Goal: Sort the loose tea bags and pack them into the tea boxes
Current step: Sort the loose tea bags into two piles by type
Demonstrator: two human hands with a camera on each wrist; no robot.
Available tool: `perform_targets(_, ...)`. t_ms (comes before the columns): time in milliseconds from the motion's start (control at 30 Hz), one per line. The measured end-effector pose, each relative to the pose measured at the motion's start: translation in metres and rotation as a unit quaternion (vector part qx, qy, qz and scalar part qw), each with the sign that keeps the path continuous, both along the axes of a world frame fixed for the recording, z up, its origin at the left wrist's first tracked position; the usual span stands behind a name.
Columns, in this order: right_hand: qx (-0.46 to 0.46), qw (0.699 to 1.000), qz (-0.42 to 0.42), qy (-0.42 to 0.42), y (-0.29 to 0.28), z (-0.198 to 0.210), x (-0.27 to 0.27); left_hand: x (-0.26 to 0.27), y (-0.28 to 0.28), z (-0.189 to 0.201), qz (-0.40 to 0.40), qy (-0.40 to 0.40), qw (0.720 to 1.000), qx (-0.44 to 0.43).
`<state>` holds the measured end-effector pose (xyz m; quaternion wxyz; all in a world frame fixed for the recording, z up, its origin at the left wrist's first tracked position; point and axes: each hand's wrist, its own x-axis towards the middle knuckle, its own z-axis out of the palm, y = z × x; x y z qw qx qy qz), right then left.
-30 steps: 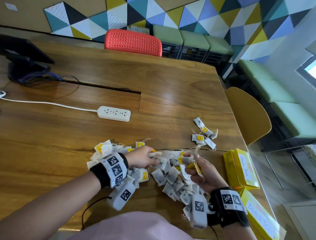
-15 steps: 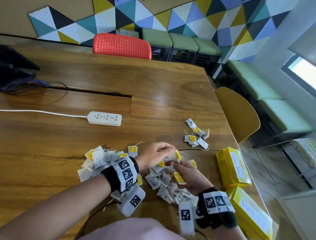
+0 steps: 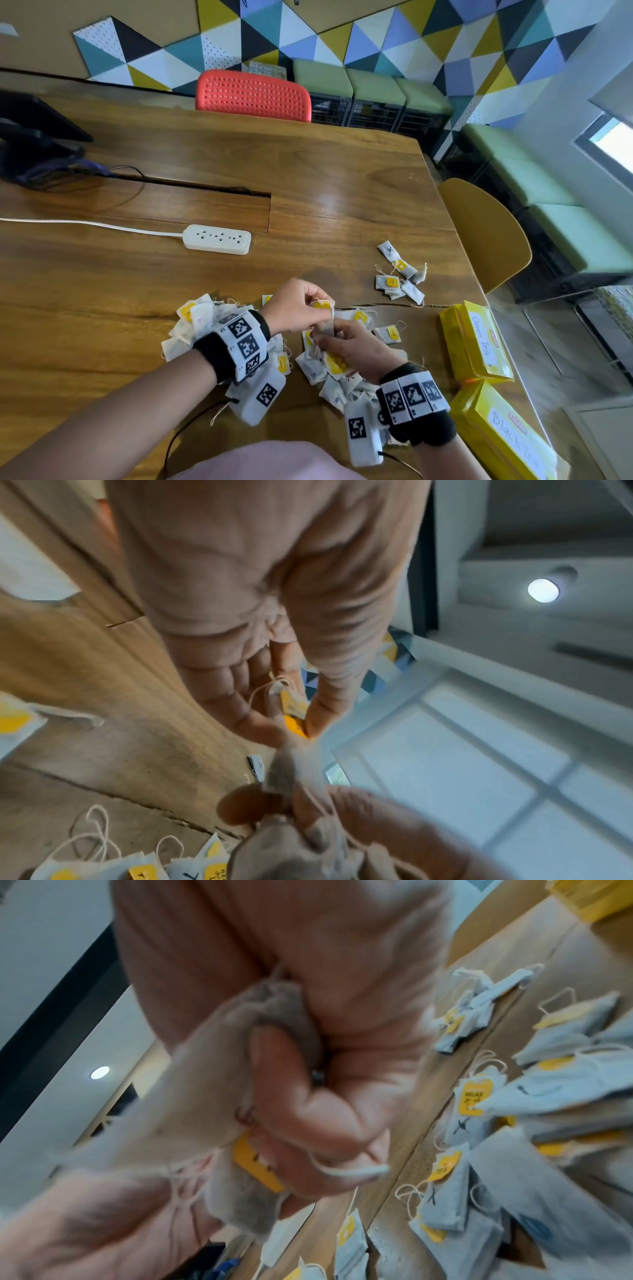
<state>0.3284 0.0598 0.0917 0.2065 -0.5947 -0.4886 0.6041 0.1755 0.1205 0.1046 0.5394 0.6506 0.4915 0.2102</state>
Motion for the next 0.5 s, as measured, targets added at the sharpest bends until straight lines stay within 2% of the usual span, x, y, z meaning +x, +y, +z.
perform_targets(100,-0.059,0.995,-0.055,0.055,0.002,-0.002,0.003,-0.013,0.004,-0.002,0.040,-0.078,0.992,-0.087)
perform_targets(167,-0.098,0.983,-0.109,0.111,0.000,-0.003,0.009,-0.023,0.004,-0.001,0.092,-0.164,0.969,-0.163)
perform_targets(233,-0.147,0.952,-0.179,0.201,-0.002,0.001,0.012,-0.034,0.004,0.000,0.132,-0.231,0.940,-0.215)
perform_targets(300,-0.207,0.898,-0.243,0.301,-0.004,0.002,0.014,-0.044,0.003,0.001,0.156,-0.265,0.918,-0.249)
perform_targets(367,-0.247,0.862,-0.265,0.356,-0.004,0.000,0.015,-0.053,0.001,0.001,0.169,-0.293,0.901,-0.272)
perform_targets(500,-0.266,0.830,-0.271,0.409,-0.005,-0.005,0.013,-0.063,-0.007,-0.004,0.160,-0.311,0.903,-0.250)
